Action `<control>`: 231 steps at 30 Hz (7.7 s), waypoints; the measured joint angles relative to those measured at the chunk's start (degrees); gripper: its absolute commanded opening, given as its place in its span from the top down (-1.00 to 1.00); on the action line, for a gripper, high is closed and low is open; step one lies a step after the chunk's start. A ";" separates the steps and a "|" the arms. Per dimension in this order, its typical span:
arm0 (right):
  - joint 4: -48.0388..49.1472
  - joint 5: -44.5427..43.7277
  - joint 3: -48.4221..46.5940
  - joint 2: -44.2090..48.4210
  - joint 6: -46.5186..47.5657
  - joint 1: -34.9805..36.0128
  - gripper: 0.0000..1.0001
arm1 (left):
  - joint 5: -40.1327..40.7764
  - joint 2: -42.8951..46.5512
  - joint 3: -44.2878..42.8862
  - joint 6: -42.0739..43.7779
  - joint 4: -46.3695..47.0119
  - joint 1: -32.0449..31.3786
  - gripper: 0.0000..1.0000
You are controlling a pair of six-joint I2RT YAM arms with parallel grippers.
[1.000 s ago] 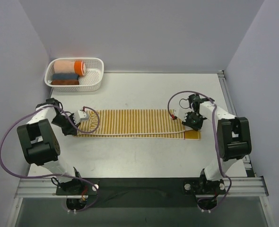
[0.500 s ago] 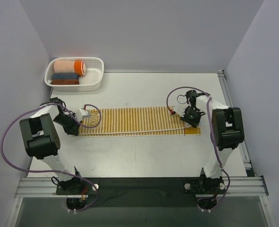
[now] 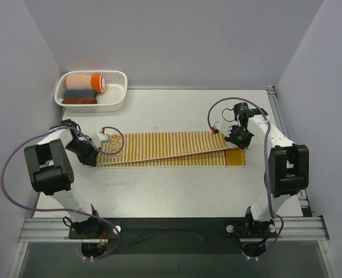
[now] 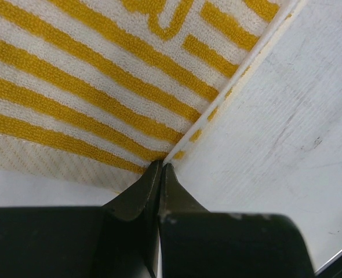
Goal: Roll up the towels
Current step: Fold the towel
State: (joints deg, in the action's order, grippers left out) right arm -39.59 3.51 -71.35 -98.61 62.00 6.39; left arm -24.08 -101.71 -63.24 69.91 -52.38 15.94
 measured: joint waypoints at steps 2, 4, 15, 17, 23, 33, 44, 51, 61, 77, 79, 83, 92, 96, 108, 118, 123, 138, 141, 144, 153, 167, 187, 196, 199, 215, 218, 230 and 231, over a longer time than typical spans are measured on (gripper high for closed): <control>-1.25 0.31 0.09 2.12 0.09 0.15 1.00 | 0.00 0.00 0.00 -0.33 0.09 0.00 1.00; -1.86 0.46 0.90 3.39 0.17 0.20 1.00 | 0.00 0.00 0.00 -0.55 0.11 -0.04 1.00; -3.43 2.62 4.35 -7.13 -4.39 0.79 1.00 | 0.28 0.00 0.00 -1.90 0.37 -0.26 1.00; -3.72 2.27 3.96 -9.16 -5.33 0.76 1.00 | 0.28 0.00 0.00 -2.05 0.39 -0.26 1.00; -6.64 0.72 -3.39 -14.60 -7.58 0.37 1.00 | 0.50 -0.48 -0.42 -4.24 0.50 -0.26 1.00; -6.91 1.11 -14.01 -15.28 -7.74 -1.16 1.00 | 0.76 -1.01 -0.94 -9.27 0.76 -0.37 1.00; -10.69 3.39 -4.11 -7.02 -7.89 0.09 1.00 | 0.87 -0.63 -0.33 -10.84 1.70 -0.37 1.00; -9.79 2.16 -1.27 -14.21 -9.53 0.46 1.00 | 0.96 -0.63 -0.33 -11.30 1.81 -0.37 1.00; -9.62 1.40 -1.27 -14.25 -9.90 0.42 1.00 | 1.11 -0.63 -0.33 -11.30 1.86 -0.11 1.00; -9.42 0.92 -1.27 -14.23 -7.82 -1.49 1.00 | -0.20 -0.07 -0.31 -5.07 0.39 0.74 1.00; -9.42 0.94 -1.25 -14.21 -7.76 -1.49 1.00 | -0.20 0.28 -0.31 -3.96 -0.02 0.81 1.00; -8.94 0.92 -0.72 -13.57 -7.34 -1.49 1.00 | -0.17 1.01 -0.26 -1.62 -0.98 1.01 1.00; -7.32 -0.70 1.42 -12.04 -6.43 -0.02 0.53 | -0.11 1.46 1.14 1.53 -1.64 0.94 0.66; -7.76 -0.79 1.51 -11.47 -6.29 0.17 0.17 | 0.48 2.84 2.49 3.76 -2.51 0.33 0.28; -15.19 6.47 -10.54 -5.07 -9.20 0.02 0.33 | -2.45 8.44 -3.54 5.16 -13.09 -0.09 -0.07; -15.26 14.91 -28.26 -17.38 -26.77 -0.02 0.50 | -9.11 8.87 -6.12 -16.50 -1.73 -10.75 0.06; -12.74 12.79 -28.15 -24.09 -30.97 -0.33 0.53 | -7.65 6.43 -2.14 -24.68 5.60 -13.77 0.17; -9.05 16.41 -18.16 -18.64 -30.38 -2.82 0.55 | -3.30 7.15 3.34 -22.21 9.33 -16.57 0.05; -9.22 19.34 -12.94 -9.68 -27.17 0.63 0.65 | -6.16 11.76 2.58 -22.67 9.31 -22.58 0.05; -8.83 20.52 -8.72 -2.54 -24.81 5.22 0.65 | -11.32 13.46 0.68 -24.65 9.49 -26.12 0.02; -1.51 16.76 -0.61 -3.30 -26.21 18.47 0.40 | -16.46 17.53 8.52 -28.59 17.16 -28.63 -0.03; 8.94 6.25 -0.44 -8.79 -29.44 31.28 0.39 | -16.17 29.29 17.49 -25.22 22.25 -24.02 -0.12; 10.03 3.80 -1.84 -11.13 -29.68 32.33 0.64 | -19.47 31.30 17.44 -27.76 22.47 -17.92 -0.12; 8.98 3.76 -3.04 -11.10 -30.34 32.33 0.65 | -19.71 30.88 17.44 -27.78 22.45 -17.81 -0.12; 8.85 3.74 -3.58 -11.10 -30.51 32.33 0.79 | -19.71 30.86 17.44 -27.78 22.45 -17.81 -0.12; 5.84 4.87 -4.09 -7.32 -30.05 32.33 1.00 | -19.74 30.86 17.44 -27.78 22.14 -17.35 -0.11; 5.38 5.20 -4.09 -4.70 -29.64 32.33 1.00 | -19.76 30.86 17.44 -27.78 22.12 -17.27 -0.11; 5.38 7.41 -0.85 -10.82 -28.92 32.35 1.00 | -19.80 29.86 16.31 -27.58 21.11 -17.27 -0.10; 5.38 7.45 -0.76 -10.78 -28.87 32.35 0.99 | -19.80 29.62 16.22 -27.50 20.90 -17.27 -0.09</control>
State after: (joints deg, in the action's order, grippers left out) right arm -34.22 10.96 -72.12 -109.38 33.12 38.74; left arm -43.88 -72.10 -47.03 42.41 -31.48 -1.32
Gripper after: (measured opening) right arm 0.034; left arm 0.551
